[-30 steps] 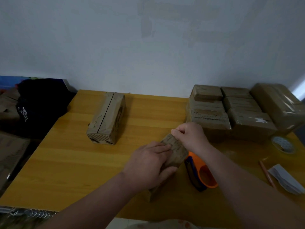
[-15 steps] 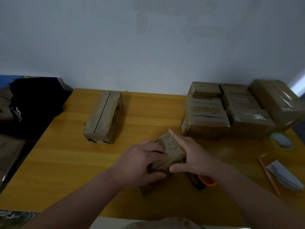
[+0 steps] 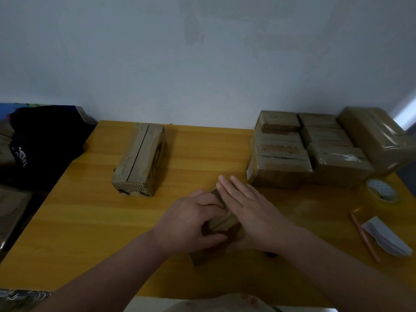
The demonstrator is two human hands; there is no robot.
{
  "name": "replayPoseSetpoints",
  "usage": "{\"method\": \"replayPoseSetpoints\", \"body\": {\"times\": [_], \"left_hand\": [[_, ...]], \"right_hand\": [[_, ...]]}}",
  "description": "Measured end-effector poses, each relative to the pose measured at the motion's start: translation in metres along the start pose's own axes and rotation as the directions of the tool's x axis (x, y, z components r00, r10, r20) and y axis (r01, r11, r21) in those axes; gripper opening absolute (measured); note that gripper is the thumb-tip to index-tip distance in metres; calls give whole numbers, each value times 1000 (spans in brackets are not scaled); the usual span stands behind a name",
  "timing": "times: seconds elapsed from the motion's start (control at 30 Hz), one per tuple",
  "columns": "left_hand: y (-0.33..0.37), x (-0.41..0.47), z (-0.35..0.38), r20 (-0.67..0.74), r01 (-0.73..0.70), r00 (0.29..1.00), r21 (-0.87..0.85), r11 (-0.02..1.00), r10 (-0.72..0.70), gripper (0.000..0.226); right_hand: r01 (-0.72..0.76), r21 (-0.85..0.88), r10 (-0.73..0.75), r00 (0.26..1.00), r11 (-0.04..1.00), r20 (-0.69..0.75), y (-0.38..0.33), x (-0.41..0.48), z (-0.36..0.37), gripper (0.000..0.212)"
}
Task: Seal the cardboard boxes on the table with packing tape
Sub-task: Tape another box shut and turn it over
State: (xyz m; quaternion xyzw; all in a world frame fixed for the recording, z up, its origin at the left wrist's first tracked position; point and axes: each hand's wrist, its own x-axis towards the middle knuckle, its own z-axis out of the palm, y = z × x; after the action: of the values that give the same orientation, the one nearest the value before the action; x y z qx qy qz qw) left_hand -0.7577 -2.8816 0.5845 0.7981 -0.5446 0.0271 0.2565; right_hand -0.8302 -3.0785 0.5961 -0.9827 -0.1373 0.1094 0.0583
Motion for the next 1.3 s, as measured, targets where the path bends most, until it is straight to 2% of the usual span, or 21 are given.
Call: {"method": "replayPoseSetpoints", "body": {"times": [0.23,0.47,0.6,0.77,0.87,0.97,1.03,1.07,1.13,1.2,1.3], "left_hand": [[2,-1,-1,10,13,1000,17,1000,-13,50],[3,3,-1,46,38,998,42,998,-40,48],[3,4,-3,34,46,998,29,999,-47,46],[-3,8,-7,7,112,994,8,994,-112,48],[-9,11,-11,14,185,983,-19,983,-185,55],[-11,14,-15,40,230,973,-29,973,-229,54],[-12,17,-17,38,287,957,-10,958,-287,55],[-12,18,-19,51,337,940,3,941,-337,62],[-13,23,-24,141,463,877,11,886,-459,92],[-13,30,-29,267,538,807,30,842,-526,115],[-17,35,-33,356,566,775,-24,824,-522,118]], "right_hand": [[-78,-15,78,997,997,-1,10,6,-3,135],[-18,-79,17,1000,997,-5,5,-6,-2,123],[20,-38,-21,1000,999,-21,7,-14,3,115],[48,-15,-50,980,999,-192,11,-19,4,96],[55,-44,-67,933,998,-353,13,-24,7,79],[62,19,-45,871,998,-489,12,-26,7,59],[55,37,-27,844,998,-535,13,-27,8,51],[43,48,-10,839,998,-544,13,-27,9,49],[-13,131,82,838,991,-540,14,-25,10,51],[-113,271,232,856,956,-462,16,-22,8,59],[-227,431,363,894,873,-264,20,-15,6,78]]}}
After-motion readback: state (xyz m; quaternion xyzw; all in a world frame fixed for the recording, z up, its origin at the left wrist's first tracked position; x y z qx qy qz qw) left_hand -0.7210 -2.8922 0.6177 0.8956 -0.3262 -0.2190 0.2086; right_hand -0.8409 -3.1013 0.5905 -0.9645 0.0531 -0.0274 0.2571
